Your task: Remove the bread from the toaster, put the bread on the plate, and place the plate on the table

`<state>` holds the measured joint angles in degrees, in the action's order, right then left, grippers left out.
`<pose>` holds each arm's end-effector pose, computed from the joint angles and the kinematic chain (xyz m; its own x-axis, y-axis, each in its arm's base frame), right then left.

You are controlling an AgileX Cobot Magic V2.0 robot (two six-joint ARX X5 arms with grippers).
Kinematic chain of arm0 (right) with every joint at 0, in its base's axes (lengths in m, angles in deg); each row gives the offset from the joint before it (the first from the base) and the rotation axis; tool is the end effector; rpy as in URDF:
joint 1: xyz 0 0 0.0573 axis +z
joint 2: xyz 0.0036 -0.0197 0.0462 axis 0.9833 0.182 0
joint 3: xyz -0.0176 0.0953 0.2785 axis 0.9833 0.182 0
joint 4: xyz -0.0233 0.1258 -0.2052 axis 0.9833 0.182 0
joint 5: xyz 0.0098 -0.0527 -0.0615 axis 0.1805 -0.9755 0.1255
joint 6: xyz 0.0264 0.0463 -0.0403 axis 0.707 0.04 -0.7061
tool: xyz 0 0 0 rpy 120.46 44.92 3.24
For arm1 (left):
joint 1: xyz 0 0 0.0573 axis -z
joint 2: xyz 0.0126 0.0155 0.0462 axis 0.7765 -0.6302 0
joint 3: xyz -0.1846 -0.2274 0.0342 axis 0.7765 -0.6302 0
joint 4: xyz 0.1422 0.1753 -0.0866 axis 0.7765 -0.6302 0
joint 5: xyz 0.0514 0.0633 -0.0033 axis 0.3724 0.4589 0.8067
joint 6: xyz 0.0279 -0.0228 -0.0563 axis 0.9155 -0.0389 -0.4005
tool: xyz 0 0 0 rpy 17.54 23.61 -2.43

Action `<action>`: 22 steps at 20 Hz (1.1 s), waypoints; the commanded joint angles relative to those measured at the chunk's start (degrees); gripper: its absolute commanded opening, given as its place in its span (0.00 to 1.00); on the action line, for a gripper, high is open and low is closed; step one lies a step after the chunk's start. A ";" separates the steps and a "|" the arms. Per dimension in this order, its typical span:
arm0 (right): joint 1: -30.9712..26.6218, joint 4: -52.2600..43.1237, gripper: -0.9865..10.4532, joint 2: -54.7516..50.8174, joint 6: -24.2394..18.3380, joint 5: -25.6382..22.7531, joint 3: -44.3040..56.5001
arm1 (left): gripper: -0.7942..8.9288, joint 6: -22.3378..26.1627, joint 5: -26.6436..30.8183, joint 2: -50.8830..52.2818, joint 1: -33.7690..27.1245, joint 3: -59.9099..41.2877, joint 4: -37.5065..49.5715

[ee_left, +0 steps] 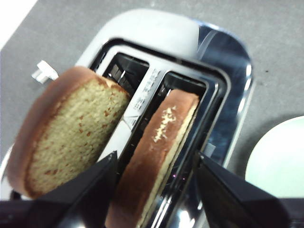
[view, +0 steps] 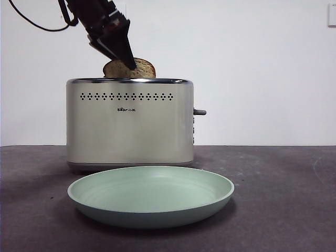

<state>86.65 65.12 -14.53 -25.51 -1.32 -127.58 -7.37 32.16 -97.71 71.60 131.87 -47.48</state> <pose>0.1806 0.0565 0.4217 0.6332 0.7705 -0.0735 -0.7145 0.6184 0.3271 0.3728 -0.1542 0.3568 0.4936 -0.4659 -0.7344 0.8340 0.4930 0.2478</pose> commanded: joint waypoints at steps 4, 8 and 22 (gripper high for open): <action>0.11 -0.33 0.33 -0.04 -0.20 -0.17 -0.22 | 0.07 0.59 1.16 -1.07 -0.09 0.42 1.07; 0.11 1.92 0.25 0.11 -0.92 -0.22 -0.22 | 0.07 0.24 1.95 1.01 0.59 6.67 -2.60; 3.06 27.45 0.25 9.16 -14.27 -7.04 -0.20 | 0.08 -20.87 1.86 16.09 7.26 23.74 -31.63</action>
<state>89.14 92.36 -6.18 -37.22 -7.96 -127.63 -26.74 34.25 -82.45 78.38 156.18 -75.82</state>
